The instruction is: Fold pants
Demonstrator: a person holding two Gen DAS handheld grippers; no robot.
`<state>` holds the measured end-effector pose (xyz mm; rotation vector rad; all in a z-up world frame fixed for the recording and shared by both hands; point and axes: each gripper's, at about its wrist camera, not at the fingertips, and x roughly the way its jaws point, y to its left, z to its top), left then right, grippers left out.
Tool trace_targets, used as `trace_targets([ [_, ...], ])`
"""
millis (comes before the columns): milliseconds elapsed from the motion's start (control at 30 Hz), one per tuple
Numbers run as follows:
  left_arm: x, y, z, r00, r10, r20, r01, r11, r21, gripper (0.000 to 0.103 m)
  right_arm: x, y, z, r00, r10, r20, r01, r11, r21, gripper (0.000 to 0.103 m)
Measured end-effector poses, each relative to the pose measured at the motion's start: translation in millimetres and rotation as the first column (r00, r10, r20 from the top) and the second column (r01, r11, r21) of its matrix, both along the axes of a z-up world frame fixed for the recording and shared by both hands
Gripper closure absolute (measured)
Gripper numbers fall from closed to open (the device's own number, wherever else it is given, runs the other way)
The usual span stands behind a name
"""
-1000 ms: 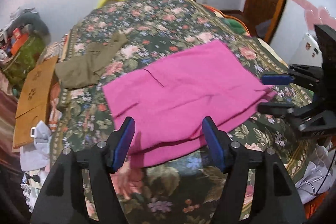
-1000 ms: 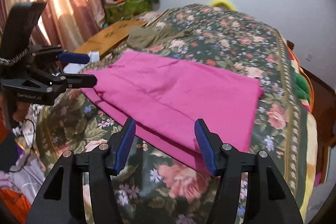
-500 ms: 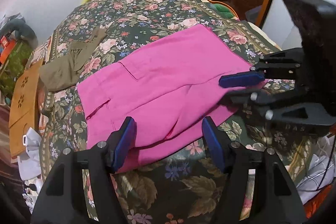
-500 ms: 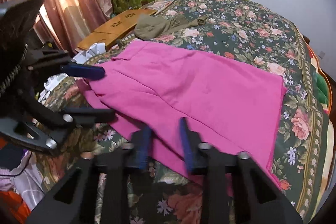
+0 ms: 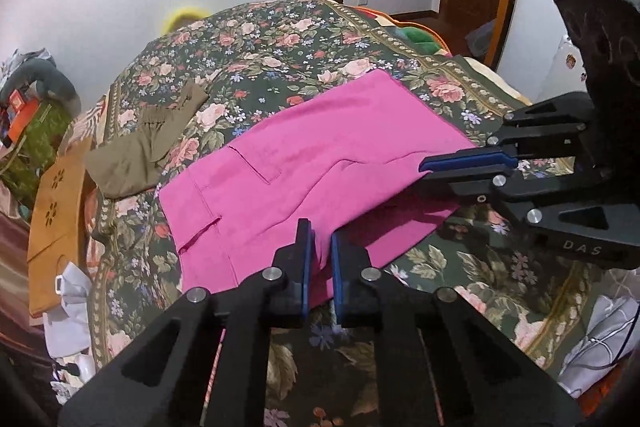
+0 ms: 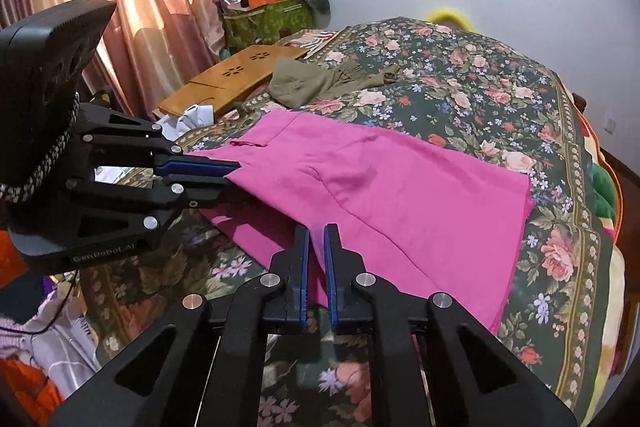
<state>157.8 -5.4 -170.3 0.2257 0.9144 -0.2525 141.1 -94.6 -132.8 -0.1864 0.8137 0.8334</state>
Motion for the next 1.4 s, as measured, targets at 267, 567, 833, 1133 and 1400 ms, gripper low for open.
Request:
trace_targets([
  [267, -8.6, 3.8, -10.4, 0.998, 0.016, -0.067, -0.017, 1.0, -0.023, 0.091, -5.6, -3.4, -14.2, 0.997, -0.006, -0.08, 0.006, 1.0, -0.006, 0.093],
  [567, -18.0, 24.1, 10.9, 0.996, 0.053, -0.074, -0.06, 0.993, -0.099, 0.087, -12.5, -14.7, 14.8, 0.998, -0.022, -0.055, 0.026, 0.996, 0.08, 0.093],
  [833, 16.0, 55.0, 21.3, 0.977, 0.203, -0.071, -0.213, 0.959, -0.186, 0.066, 25.4, -8.3, 7.7, 0.98, -0.106, -0.17, 0.131, 0.981, 0.144, 0.077],
  [1133, 33.4, 64.6, -21.3, 0.953, 0.247, -0.173, -0.275, 0.947, -0.164, 0.066, 33.8, 4.3, -30.0, 0.958, -0.091, -0.272, 0.111, 0.992, 0.059, 0.068],
  [1400, 14.2, 76.1, -27.6, 0.963, 0.235, -0.133, -0.25, 0.961, -0.118, 0.06, 28.5, -26.0, -36.8, 0.96, -0.135, -0.245, 0.145, 0.989, 0.022, 0.068],
])
